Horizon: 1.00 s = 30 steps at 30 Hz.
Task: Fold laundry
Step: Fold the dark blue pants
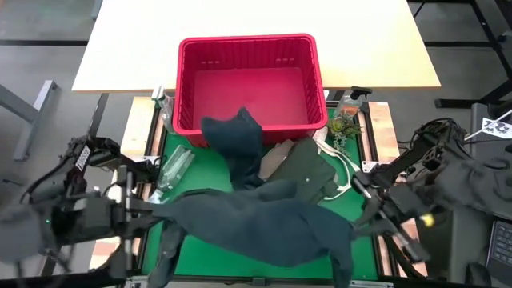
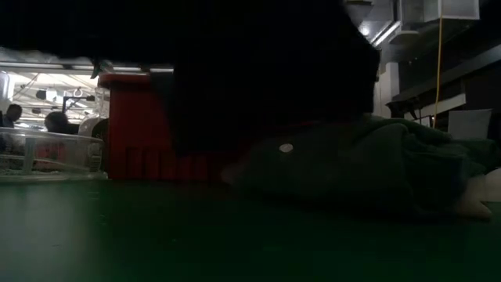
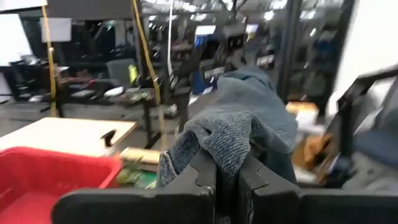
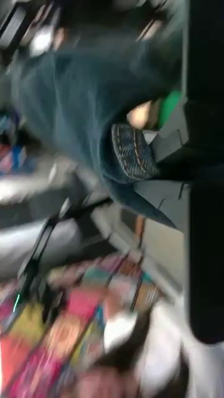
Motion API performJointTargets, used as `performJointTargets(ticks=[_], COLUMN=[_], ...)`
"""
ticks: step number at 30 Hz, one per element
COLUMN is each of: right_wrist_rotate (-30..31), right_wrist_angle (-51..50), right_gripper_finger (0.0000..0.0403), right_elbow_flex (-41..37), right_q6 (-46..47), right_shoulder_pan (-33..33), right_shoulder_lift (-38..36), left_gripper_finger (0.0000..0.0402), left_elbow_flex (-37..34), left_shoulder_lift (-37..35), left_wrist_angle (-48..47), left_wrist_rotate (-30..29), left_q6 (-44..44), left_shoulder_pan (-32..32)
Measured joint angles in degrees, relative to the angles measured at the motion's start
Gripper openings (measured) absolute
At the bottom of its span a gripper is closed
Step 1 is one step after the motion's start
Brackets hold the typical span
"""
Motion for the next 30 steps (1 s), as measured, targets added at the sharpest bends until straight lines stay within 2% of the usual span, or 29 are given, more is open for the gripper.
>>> performJointTargets(ticks=[5, 8, 12, 19, 23, 26, 30], right_wrist_rotate=[9.19, 12.03, 14.03, 22.62, 24.03, 24.17, 24.32], right_wrist_angle=[-11.81, -19.38, -30.17, -48.03, -53.60, -54.18, -53.40], right_gripper_finger=[0.0010, 0.0014, 0.0011, 0.0016, 0.0017, 0.0018, 0.0018], right_elbow_flex=[0.02, 0.02, 0.02, -3.10, -7.68, -10.98, -14.45], right_q6=[7.09, 11.22, 16.23, 25.81, 28.51, 27.40, 21.12], right_shoulder_pan=[-0.04, -0.10, -0.15, -3.46, -8.72, -13.97, -21.78], right_shoulder_lift=[0.00, 0.00, 0.00, 0.07, -0.47, -0.42, -0.44], left_gripper_finger=[0.0007, 0.0007, 0.0007, 0.0007, 0.0007, 0.0007, 0.0007], left_elbow_flex=[-4.85, -7.70, -11.29, -19.54, -26.56, -31.59, -37.07], left_shoulder_lift=[0.04, 0.06, 0.09, 0.08, -0.33, -0.39, -0.39], left_wrist_angle=[-15.95, -23.28, -31.17, -43.95, -43.57, -43.95, -43.99], left_wrist_rotate=[-0.16, 1.40, 7.40, 18.62, 24.25, 25.35, 25.56], left_q6=[-18.63, -29.62, -41.84, -59.43, -58.24, -57.56, -57.31], left_shoulder_pan=[2.41, 3.88, 6.06, 13.02, 18.74, 23.20, 29.12])
